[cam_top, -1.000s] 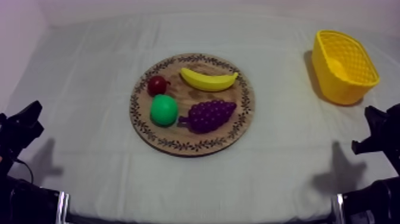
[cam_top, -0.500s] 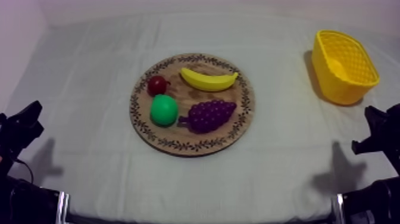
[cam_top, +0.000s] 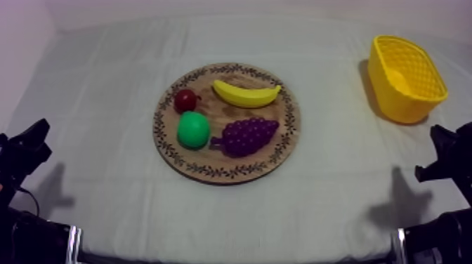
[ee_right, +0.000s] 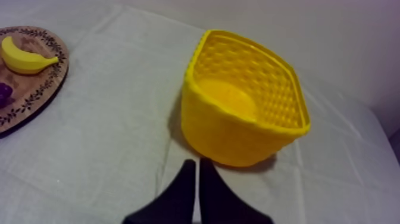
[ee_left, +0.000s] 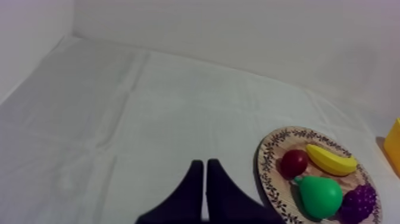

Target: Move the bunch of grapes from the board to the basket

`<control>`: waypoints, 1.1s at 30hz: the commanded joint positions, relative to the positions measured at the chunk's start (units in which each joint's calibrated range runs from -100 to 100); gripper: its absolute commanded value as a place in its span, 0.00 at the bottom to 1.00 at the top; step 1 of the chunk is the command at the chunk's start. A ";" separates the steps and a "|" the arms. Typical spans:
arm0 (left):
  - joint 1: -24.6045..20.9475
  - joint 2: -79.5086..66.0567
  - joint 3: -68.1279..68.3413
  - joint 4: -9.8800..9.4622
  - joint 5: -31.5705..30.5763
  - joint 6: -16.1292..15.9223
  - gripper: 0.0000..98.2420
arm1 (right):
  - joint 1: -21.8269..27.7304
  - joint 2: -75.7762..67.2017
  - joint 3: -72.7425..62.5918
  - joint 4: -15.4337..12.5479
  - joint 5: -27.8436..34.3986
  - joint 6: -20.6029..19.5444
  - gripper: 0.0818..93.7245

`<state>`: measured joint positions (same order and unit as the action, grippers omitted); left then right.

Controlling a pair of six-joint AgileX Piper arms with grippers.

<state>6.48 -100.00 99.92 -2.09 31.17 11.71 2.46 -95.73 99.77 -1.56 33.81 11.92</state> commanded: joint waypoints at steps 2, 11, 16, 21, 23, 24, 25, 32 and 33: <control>0.00 0.00 -0.03 -0.03 -0.05 -0.01 0.00 | -0.01 -0.03 0.01 0.02 -0.02 -0.02 0.00; 0.00 0.00 -0.03 -0.03 -0.05 -0.01 0.00 | -0.01 -0.03 0.01 0.02 -0.02 -1.50 0.00; 0.00 0.00 -0.03 -0.03 -0.05 -0.01 0.00 | -0.01 -0.03 -0.03 0.02 -0.04 -1.57 0.00; 0.00 0.00 -0.03 -0.03 -0.05 -0.01 0.00 | -0.66 0.35 -0.82 0.61 0.44 -2.33 0.00; 0.00 0.00 -0.03 -0.03 -0.05 -0.01 0.00 | -1.29 1.48 -2.13 1.21 0.84 -2.90 0.00; 0.00 0.00 -0.03 -0.03 -0.05 -0.01 0.00 | -1.69 2.38 -3.06 1.57 1.04 -3.22 0.00; 0.00 0.00 -0.03 -0.03 -0.05 -0.01 0.00 | -2.15 3.41 -4.20 2.01 1.31 -3.64 0.00; 0.00 0.00 -0.03 -0.03 -0.05 -0.01 0.00 | -5.68 14.66 -14.85 2.97 2.29 -3.98 0.00; 0.00 0.00 -0.03 -0.03 -0.05 -0.01 0.00 | -6.19 16.49 -16.26 2.82 2.20 -3.77 0.00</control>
<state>6.48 -100.00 99.92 -2.09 31.17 11.71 -3.06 -83.56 86.68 1.60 36.01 7.86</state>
